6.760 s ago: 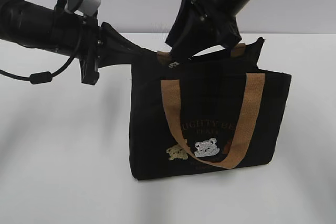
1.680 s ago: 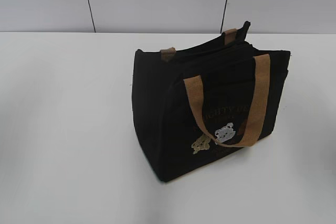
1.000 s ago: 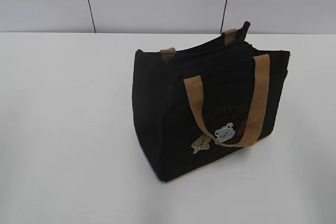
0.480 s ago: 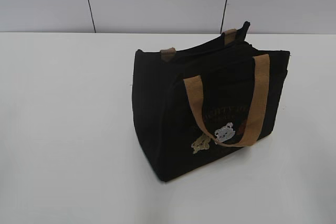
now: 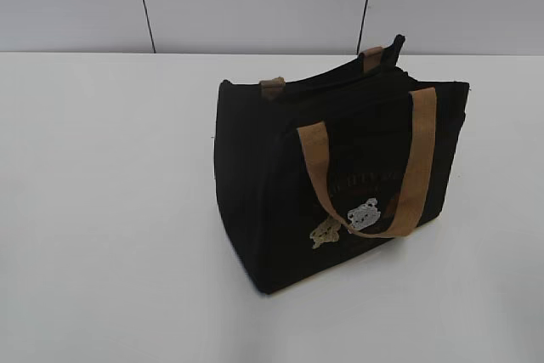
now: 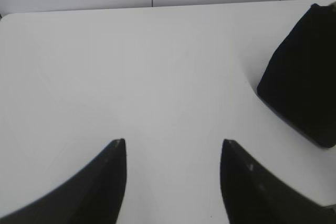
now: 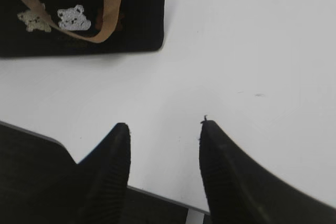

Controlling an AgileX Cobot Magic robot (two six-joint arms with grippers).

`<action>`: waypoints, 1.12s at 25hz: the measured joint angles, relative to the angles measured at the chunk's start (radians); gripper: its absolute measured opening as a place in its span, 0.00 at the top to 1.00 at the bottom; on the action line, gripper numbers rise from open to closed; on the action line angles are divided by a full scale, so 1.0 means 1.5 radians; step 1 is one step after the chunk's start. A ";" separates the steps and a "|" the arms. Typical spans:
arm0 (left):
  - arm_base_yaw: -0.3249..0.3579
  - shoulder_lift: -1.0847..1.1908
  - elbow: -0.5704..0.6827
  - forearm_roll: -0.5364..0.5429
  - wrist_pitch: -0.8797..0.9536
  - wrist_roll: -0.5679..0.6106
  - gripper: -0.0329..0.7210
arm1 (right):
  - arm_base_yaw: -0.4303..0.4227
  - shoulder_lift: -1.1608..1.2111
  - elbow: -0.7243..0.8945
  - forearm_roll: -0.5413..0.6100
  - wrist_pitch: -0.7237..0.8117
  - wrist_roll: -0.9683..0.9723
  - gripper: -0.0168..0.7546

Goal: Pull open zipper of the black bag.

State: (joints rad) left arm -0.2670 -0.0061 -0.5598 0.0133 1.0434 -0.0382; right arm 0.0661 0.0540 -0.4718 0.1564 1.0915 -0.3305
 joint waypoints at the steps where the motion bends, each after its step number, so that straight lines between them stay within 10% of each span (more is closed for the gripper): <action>1: 0.000 0.000 0.002 0.002 0.001 0.000 0.39 | 0.000 -0.020 0.001 -0.001 0.001 0.003 0.54; 28: 0.060 -0.002 0.005 0.060 0.006 -0.073 0.46 | 0.000 -0.041 0.002 -0.053 0.002 0.094 0.54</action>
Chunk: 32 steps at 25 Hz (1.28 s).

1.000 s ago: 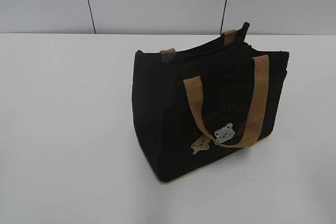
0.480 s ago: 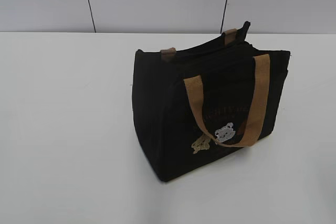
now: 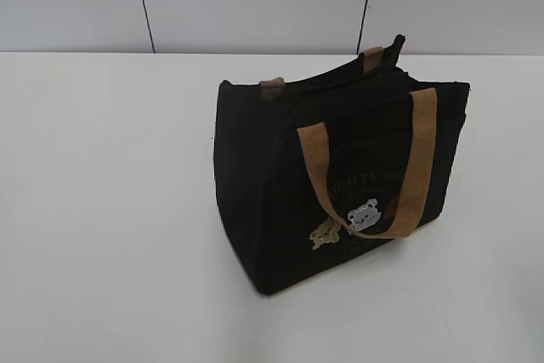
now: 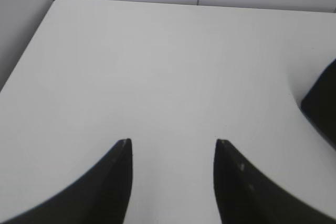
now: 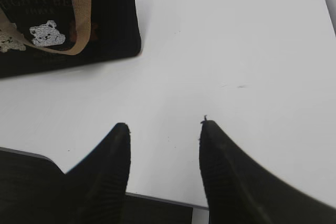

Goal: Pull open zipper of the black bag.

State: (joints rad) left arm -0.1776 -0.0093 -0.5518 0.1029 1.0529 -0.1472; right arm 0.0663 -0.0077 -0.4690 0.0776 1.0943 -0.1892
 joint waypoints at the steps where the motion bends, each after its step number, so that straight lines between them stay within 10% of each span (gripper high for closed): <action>1: 0.019 0.000 0.000 0.000 0.000 0.000 0.46 | 0.000 0.000 0.000 0.001 0.000 0.000 0.54; 12: 0.163 0.000 0.000 0.000 0.000 0.000 0.46 | 0.000 0.000 0.000 0.005 0.000 0.000 0.54; 32: 0.127 0.000 0.000 0.000 0.000 0.000 0.52 | 0.000 0.000 0.000 0.017 0.000 0.000 0.54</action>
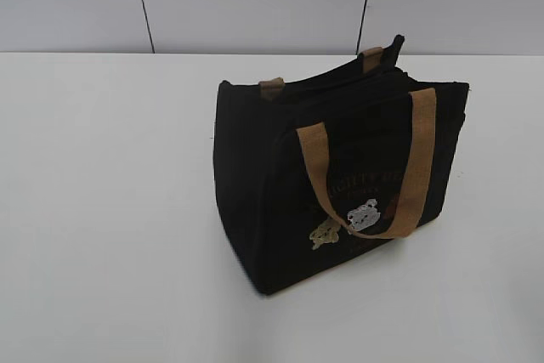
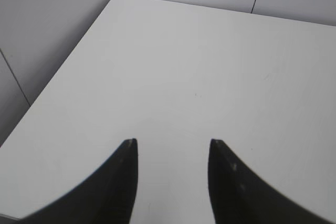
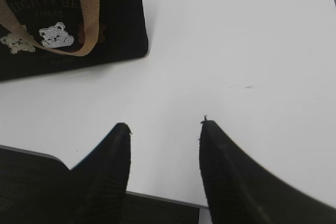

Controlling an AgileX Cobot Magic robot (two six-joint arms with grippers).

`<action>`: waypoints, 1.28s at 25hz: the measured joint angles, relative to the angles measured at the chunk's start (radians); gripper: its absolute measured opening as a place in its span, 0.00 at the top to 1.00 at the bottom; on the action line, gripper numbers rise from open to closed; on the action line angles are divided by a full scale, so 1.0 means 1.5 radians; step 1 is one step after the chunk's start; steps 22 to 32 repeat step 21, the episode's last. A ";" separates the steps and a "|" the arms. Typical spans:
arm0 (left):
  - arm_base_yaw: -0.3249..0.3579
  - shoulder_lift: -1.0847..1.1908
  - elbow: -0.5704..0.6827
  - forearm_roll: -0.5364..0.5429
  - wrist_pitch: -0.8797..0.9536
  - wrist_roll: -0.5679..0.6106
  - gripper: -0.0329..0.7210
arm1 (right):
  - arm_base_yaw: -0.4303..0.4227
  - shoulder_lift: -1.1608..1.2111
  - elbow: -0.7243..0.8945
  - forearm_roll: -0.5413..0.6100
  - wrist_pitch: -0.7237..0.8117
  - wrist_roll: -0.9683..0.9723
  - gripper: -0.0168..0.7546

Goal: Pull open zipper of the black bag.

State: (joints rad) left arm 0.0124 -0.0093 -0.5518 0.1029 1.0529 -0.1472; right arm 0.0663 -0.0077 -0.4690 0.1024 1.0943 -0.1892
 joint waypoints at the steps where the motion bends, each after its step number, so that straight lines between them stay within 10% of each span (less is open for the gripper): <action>1: 0.000 0.000 0.000 0.000 0.000 0.000 0.52 | 0.000 0.000 0.000 0.000 0.000 0.000 0.54; 32: -0.016 0.000 0.000 0.000 0.000 0.000 0.62 | 0.000 0.000 0.000 0.002 -0.001 0.000 0.54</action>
